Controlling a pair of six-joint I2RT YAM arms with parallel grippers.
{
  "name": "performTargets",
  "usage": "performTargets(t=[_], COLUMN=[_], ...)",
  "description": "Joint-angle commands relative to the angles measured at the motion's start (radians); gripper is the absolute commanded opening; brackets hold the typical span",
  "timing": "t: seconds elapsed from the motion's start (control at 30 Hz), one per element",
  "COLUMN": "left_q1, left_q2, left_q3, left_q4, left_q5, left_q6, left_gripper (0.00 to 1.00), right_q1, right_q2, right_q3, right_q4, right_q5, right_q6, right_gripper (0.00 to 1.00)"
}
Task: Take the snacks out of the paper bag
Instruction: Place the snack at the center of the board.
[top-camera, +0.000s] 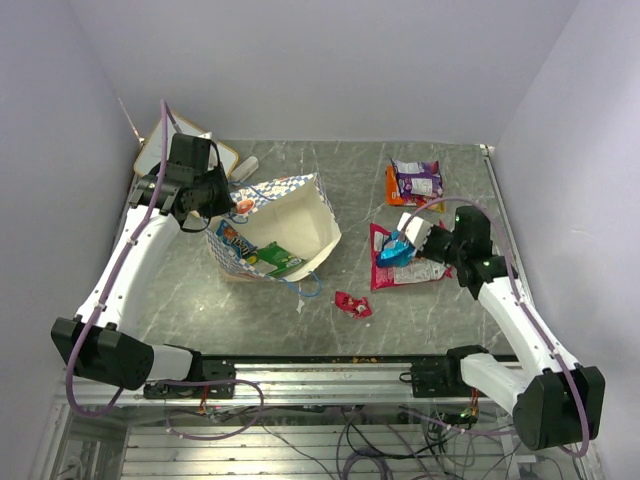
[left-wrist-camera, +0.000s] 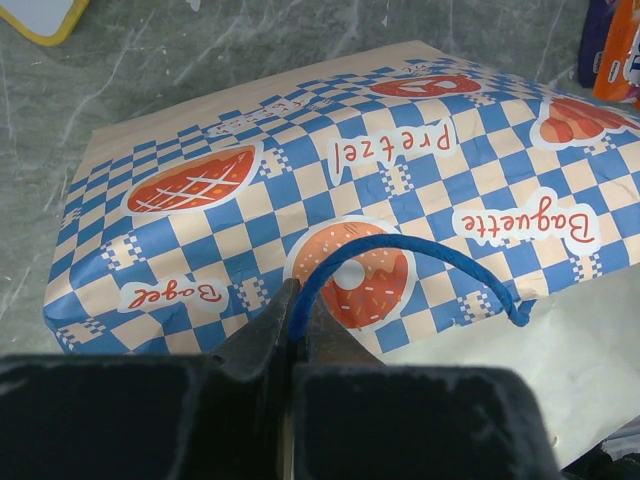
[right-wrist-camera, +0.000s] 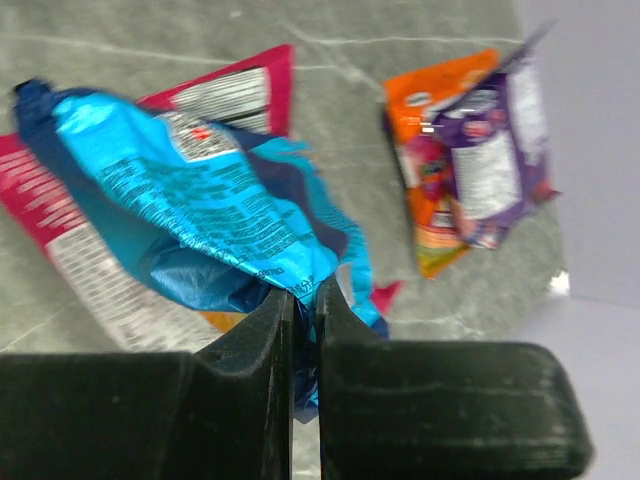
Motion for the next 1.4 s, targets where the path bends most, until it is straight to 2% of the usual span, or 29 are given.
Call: performTargets(t=[0.0,0.2,0.43,0.47,0.5,0.57,0.6,0.73,0.93,1.0,1.1,1.23,1.37], left_q1=[-0.005,-0.005,-0.005,-0.005,-0.005,-0.005,-0.005,-0.005,-0.005,-0.005,-0.005,-0.005,-0.007], left_q2=[-0.021,-0.026,-0.034,-0.046,-0.06,-0.09,-0.105,-0.167,-0.259,-0.289,-0.346,-0.431,-0.489], left_q3=[0.032,0.028,0.019,0.004,-0.011,-0.048,-0.062,-0.122,-0.178,-0.198,-0.271,-0.355,-0.411], left_q4=[0.003,0.032,0.104,0.125,0.152,0.197,0.217,0.289,0.342,0.341,0.389,0.447,0.467], left_q5=[0.011,0.094,0.307,0.33,0.356,0.411,0.441,0.547,0.674,0.694,0.733,0.755,0.758], left_q6=[0.034,0.047,0.052,0.051,0.05,0.047,0.047,0.023,-0.022,-0.032,-0.092,-0.165,-0.224], left_gripper=[0.07,0.07,0.07,0.07,0.07,0.07,0.07,0.07,0.07,0.07,0.07,0.07,0.07], right_q1=[-0.005,-0.021,-0.021,-0.021,-0.021,-0.019,-0.019,-0.015,0.041,0.077,0.12,0.23,0.391], right_q2=[0.003,-0.007,-0.084,-0.101,-0.118,-0.146,-0.161,-0.203,-0.213,-0.211,-0.201,-0.186,-0.203], right_q3=[-0.078,-0.198,-0.292,-0.295,-0.292,-0.275,-0.255,-0.152,-0.011,0.034,0.102,0.174,0.181], right_q4=[0.04,0.041,0.033,0.023,0.01,-0.015,-0.028,-0.122,-0.153,-0.157,-0.147,-0.143,-0.026], right_q5=[-0.091,-0.022,0.052,0.052,0.044,0.024,0.017,-0.016,-0.107,-0.182,-0.247,-0.352,-0.394], right_q6=[-0.07,-0.135,-0.113,-0.105,-0.089,-0.054,-0.034,0.053,0.245,0.293,0.349,0.387,0.487], right_gripper=[0.0,0.0,0.0,0.01,0.09,0.29,0.36,0.45,0.49,0.55,0.56,0.55,0.54])
